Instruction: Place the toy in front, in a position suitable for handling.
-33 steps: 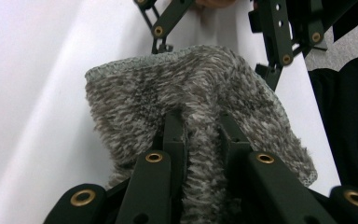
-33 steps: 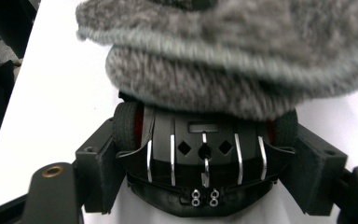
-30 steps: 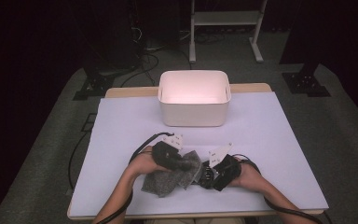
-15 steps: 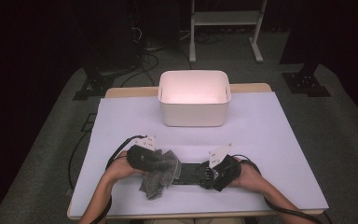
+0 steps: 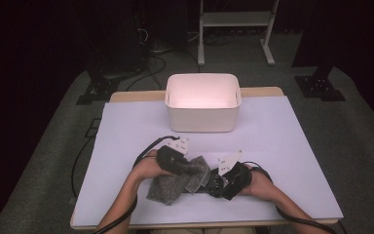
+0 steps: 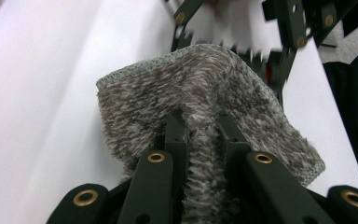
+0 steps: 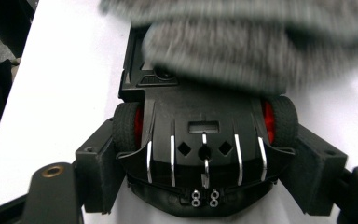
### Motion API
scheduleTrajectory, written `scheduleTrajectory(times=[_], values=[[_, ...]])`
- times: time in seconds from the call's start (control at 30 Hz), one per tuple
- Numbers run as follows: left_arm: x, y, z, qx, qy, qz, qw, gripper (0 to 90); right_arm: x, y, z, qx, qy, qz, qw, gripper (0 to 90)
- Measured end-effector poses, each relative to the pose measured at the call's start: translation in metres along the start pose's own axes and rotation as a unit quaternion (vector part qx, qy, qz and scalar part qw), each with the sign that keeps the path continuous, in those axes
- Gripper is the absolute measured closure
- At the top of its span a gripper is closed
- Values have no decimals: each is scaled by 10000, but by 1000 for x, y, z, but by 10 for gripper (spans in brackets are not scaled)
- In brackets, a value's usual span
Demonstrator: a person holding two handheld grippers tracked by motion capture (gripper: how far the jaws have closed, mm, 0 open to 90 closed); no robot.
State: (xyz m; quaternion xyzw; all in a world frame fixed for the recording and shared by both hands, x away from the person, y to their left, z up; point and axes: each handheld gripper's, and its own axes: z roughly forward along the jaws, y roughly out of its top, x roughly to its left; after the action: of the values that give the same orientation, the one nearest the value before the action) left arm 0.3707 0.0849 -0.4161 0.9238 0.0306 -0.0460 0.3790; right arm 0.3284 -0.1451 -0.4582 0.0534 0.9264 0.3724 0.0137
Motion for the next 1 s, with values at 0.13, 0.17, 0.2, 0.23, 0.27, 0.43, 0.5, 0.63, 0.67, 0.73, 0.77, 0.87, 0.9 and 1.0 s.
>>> scheduleTrajectory(times=[0.13,0.17,0.2,0.23,0.27,0.43,0.5,0.63,0.67,0.73,0.77,0.87,0.9,1.0], values=[[-2,20,17,48,-124,214,9997,782,0,0,0,-16,-9,-10,10000,232],[-2,25,21,95,-175,261,9995,782,0,-1,0,-27,-5,-6,10000,231],[-4,30,25,145,-181,329,9992,782,0,-1,0,-42,-4,0,10000,231],[-4,35,28,171,-224,365,9989,781,-1,-2,0,-57,-5,-7,10000,231],[-4,38,30,231,-243,415,9986,782,0,-2,0,-64,13,7,10000,232],[-6,39,32,225,-282,444,9984,781,0,-2,0,-76,7,16,10000,232],[-9,35,30,201,-289,434,9984,781,0,-2,0,-73,20,21,10000,232],[-16,24,20,214,-219,449,9985,781,0,-2,0,-72,2,28,10000,232],[-17,20,16,217,-225,402,9987,778,0,-2,0,-73,-4,12,10000,232],[-20,12,9,267,-151,383,9988,778,0,-2,0,-76,-4,1,10000,232],[-20,8,5,270,-108,380,9989,778,0,-2,0,-80,-1,18,10000,232],[-23,-7,-7,235,-27,245,9994,778,0,-2,0,-76,-11,17,10000,232],[-23,-12,-12,228,12,212,9995,778,0,-2,0,-81,-17,6,10000,232],[-23,-27,-24,157,109,53,9998,778,-1,-3,0,-97,-5,2,10000,232]])
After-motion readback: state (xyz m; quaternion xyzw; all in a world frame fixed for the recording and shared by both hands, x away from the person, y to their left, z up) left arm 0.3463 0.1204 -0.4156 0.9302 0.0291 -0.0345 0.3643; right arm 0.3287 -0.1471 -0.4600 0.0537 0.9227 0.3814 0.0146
